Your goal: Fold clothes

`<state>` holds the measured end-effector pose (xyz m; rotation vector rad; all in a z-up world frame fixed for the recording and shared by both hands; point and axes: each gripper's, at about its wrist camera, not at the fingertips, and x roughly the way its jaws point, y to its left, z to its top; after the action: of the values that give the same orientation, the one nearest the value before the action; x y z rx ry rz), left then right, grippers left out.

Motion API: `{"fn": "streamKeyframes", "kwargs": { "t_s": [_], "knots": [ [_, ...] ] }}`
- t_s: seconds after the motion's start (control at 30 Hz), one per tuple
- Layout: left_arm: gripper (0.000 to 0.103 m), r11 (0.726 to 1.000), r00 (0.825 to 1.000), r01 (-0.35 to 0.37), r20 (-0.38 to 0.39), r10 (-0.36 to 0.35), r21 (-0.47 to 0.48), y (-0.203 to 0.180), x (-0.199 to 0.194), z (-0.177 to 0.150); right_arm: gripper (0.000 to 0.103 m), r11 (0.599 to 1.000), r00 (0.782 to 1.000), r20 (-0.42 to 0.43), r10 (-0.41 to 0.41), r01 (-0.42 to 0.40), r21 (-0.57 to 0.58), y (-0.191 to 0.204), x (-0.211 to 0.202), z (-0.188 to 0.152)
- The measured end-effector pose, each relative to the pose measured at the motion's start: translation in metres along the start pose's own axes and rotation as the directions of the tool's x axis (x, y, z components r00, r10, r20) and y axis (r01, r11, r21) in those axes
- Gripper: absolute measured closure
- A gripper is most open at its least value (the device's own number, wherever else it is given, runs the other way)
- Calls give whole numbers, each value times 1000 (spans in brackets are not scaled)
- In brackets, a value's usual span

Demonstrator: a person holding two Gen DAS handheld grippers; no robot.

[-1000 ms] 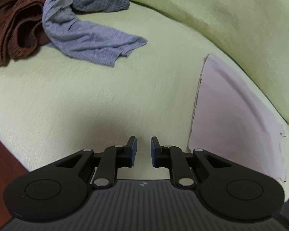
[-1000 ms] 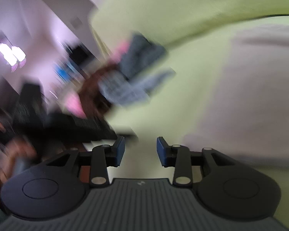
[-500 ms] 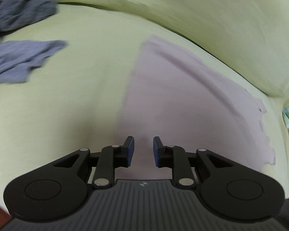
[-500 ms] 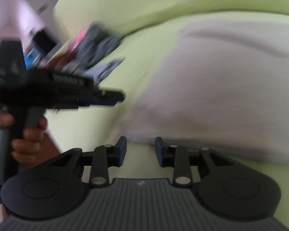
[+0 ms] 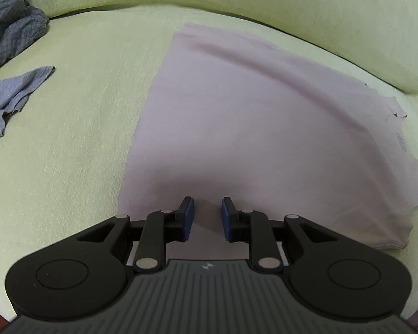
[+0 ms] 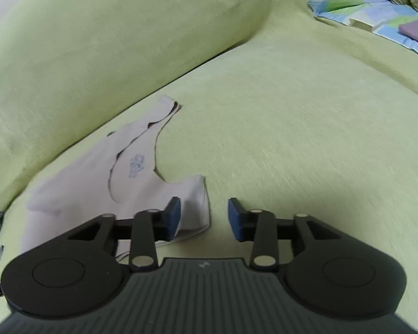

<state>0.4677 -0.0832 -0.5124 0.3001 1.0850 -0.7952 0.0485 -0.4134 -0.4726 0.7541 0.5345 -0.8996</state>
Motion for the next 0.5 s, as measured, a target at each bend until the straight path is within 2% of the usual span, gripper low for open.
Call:
{"fn": "streamKeyframes", "kwargs": {
  "t_s": [0.07, 0.13, 0.17, 0.2, 0.23, 0.27, 0.33, 0.37, 0.43, 0.47, 0.5],
  "knots": [
    [77, 1000, 1000, -10, -2, 10, 2, -2, 1, 0, 77, 993, 1000, -6, -30, 29, -111, 23, 6, -4],
    [77, 1000, 1000, -22, 1, 22, 11, -5, 2, 1, 80, 966, 996, -20, -84, 77, -248, 44, 13, -6],
    [77, 1000, 1000, -27, 1, 27, 15, -6, 2, 1, 93, 947, 990, -28, -136, 122, -296, 46, 13, -4],
    [77, 999, 1000, -31, 1, 31, 20, -7, 2, 0, 99, 925, 982, -34, -188, 165, -343, 47, 12, -2],
    [76, 999, 999, -34, 0, 34, 24, -7, 2, 0, 99, 905, 972, -38, -230, 200, -375, 48, 12, 0],
    [76, 999, 999, -35, -1, 35, 27, -7, 2, 0, 102, 904, 967, -41, -250, 218, -367, 46, 11, 5],
    [76, 999, 999, -38, -1, 38, 32, -7, 1, 1, 102, 894, 950, -39, -310, 277, -352, 36, 11, 11],
    [76, 999, 999, -36, 6, 36, 30, -6, -2, 1, 101, 897, 948, -32, -317, 289, -336, 31, 8, 15],
    [76, 999, 999, -29, 23, 28, 26, -6, -7, 3, 101, 933, 977, 1, -211, 202, -298, 30, -1, 19],
    [76, 1000, 999, -13, 36, 13, 22, -6, -11, 4, 101, 944, 989, 1, -145, 139, -298, 33, 0, 19],
    [76, 1000, 999, -7, 45, 6, 22, -7, -14, 6, 101, 952, 998, -34, -53, 40, -305, 40, 5, 18]
  ]
}}
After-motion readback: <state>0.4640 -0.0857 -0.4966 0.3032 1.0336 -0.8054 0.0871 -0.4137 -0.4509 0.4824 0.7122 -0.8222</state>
